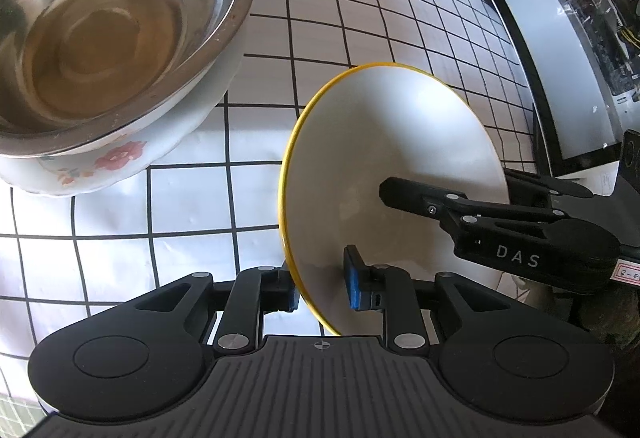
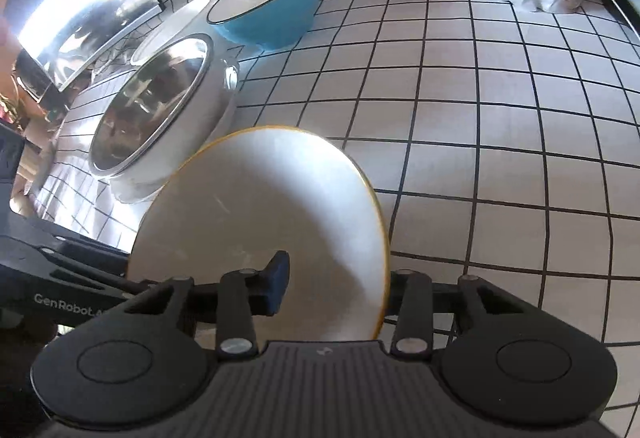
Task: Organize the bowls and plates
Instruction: 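Lift the yellow-rimmed bowl with both grippers and carry it toward the steel bowl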
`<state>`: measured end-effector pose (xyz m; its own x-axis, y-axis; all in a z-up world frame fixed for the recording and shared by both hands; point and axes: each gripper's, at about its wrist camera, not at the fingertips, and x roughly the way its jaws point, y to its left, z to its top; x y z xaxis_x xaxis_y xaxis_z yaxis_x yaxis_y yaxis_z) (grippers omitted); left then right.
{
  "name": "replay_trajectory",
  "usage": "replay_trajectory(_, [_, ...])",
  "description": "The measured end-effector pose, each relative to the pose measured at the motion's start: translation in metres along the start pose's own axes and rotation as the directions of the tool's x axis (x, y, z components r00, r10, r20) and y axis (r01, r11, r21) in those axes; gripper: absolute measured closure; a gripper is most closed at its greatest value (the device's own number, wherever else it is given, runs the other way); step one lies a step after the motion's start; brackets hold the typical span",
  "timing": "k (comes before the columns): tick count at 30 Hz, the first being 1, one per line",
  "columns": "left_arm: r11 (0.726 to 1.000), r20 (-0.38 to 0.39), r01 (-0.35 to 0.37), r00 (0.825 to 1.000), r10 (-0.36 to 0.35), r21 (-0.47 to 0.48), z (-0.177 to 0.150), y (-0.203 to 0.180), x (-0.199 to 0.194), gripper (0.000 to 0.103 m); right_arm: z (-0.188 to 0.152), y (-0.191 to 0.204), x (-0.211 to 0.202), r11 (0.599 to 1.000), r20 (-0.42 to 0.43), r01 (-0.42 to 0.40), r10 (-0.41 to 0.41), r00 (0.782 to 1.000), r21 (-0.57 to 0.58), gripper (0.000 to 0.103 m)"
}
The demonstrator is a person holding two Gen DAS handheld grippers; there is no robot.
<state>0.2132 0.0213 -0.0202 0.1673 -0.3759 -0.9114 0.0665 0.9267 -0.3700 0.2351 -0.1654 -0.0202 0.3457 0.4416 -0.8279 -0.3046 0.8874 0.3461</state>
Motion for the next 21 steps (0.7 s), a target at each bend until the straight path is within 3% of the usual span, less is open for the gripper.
replay_trajectory(11, [1.0, -0.012, 0.02, 1.0, -0.02, 0.022, -0.012, 0.015, -0.015, 0.08, -0.012, 0.022, -0.006, 0.997, -0.023, 0.03, -0.029, 0.999, 0.077, 0.064])
replay_trajectory(21, [0.999, 0.059, 0.025, 0.998, -0.028, 0.037, -0.033, 0.049, -0.056, 0.082, -0.017, 0.074, -0.014, 0.998, -0.007, 0.014, -0.014, 1.0, 0.054, 0.064])
